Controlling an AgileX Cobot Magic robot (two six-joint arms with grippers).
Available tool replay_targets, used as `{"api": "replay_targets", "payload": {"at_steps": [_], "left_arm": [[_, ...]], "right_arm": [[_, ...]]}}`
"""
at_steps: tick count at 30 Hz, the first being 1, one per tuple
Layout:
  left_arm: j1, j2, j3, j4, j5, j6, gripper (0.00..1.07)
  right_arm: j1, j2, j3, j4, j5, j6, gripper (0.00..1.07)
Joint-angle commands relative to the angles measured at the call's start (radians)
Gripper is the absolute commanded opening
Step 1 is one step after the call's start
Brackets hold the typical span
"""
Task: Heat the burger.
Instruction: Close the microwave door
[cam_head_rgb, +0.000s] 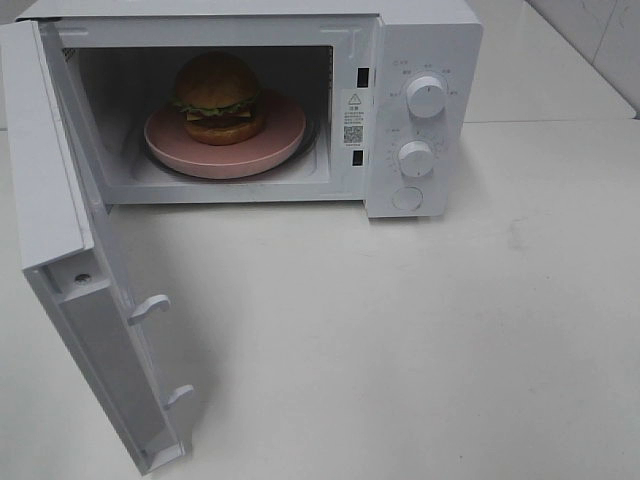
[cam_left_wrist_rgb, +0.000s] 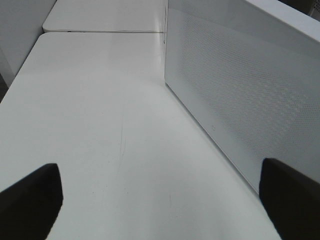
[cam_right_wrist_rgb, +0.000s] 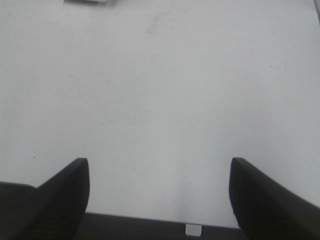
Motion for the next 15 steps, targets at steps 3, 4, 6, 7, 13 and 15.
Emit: {"api": "replay_targets", "payload": {"at_steps": [3, 4, 6, 7, 13, 15], "left_arm": [[0.003, -0.019, 0.002, -0.003, -0.015, 0.0, 1.0], [0.003, -0.019, 0.002, -0.003, -0.015, 0.0, 1.0], [0.003, -0.019, 0.002, -0.003, -0.015, 0.0, 1.0], [0.003, -0.019, 0.002, -0.003, -0.015, 0.0, 1.0], [0.003, -0.018, 0.002, -0.004, -0.015, 0.0, 1.0], [0.003, -0.018, 0.002, -0.003, -0.015, 0.0, 1.0]], "right_arm": [[-0.045, -0.119, 0.004, 0.015, -0.014, -0.012, 0.74], [-0.045, -0.119, 0.004, 0.015, -0.014, -0.012, 0.74], [-0.045, -0.162, 0.004, 0.018, -0.015, -0.018, 0.74], [-0.045, -0.205, 0.004, 0.02, -0.015, -0.02, 0.74], [-0.045, -0.242, 0.006, 0.02, -0.015, -0.019, 0.74], [-0.045, -0.242, 0.006, 0.02, -0.015, -0.021, 0.74]]}}
